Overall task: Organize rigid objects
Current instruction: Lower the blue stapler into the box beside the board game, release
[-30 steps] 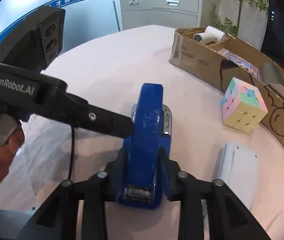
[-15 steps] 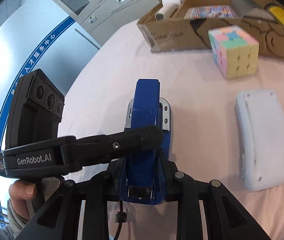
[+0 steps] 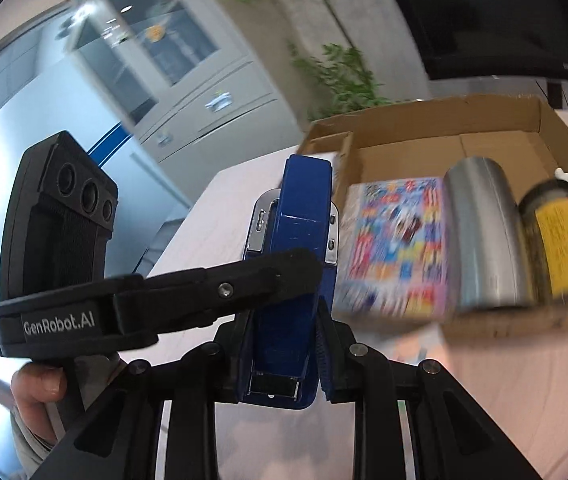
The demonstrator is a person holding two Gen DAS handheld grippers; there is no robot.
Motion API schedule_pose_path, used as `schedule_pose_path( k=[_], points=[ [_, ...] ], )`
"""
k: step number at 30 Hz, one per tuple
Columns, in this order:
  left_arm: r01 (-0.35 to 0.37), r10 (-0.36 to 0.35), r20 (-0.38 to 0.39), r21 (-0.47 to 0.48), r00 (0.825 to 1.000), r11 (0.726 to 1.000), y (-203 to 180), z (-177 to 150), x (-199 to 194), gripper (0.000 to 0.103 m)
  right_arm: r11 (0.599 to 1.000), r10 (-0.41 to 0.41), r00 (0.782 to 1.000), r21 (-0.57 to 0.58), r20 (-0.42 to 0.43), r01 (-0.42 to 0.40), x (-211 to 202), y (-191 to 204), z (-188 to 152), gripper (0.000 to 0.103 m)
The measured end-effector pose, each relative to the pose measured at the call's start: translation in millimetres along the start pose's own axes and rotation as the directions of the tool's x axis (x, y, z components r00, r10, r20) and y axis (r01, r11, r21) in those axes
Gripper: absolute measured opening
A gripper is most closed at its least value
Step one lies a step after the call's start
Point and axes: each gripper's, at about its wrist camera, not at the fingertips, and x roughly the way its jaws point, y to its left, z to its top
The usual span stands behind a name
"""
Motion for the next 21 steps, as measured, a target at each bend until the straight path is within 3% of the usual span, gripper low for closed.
schedule_pose_path(
  k=[3, 7, 11, 15, 21],
  points=[
    [0.002, -0.003, -0.047, -0.032, 0.999, 0.999, 19.4, 19.1, 27.6, 0.050, 0.999, -0.017, 0.999, 0.049, -0.038, 0.019, 23.5, -21.0, 21.7, 0.024],
    [-0.080, 0.075, -0.094, -0.057, 0.993, 0.995, 34.3, 24.7, 50.1, 0.058, 0.992, -0.004, 0.996, 0.126, -0.086, 0.015, 63.0, -44.5, 31.3, 0.025],
    [-0.173, 0.169, -0.081, -0.039, 0.982, 0.984, 33.8, 27.5, 49.0, 0.066, 0.990, -0.013, 0.995, 0.140, -0.095, 0.027, 80.6, -45.0, 31.8, 0.025],
    [-0.251, 0.251, -0.004, -0.058, 0.968, 0.966, 28.4, 31.1, 27.7, 0.066, 0.988, -0.063, 0.994, 0.138, -0.085, 0.075, 92.0, -44.0, 37.4, 0.023],
    [-0.233, 0.236, 0.033, -0.074, 0.971, 0.970, 30.3, 24.5, 6.6, 0.066, 0.979, -0.121, 0.987, 0.149, -0.109, 0.137, 111.1, -50.8, 37.7, 0.025]
  ],
)
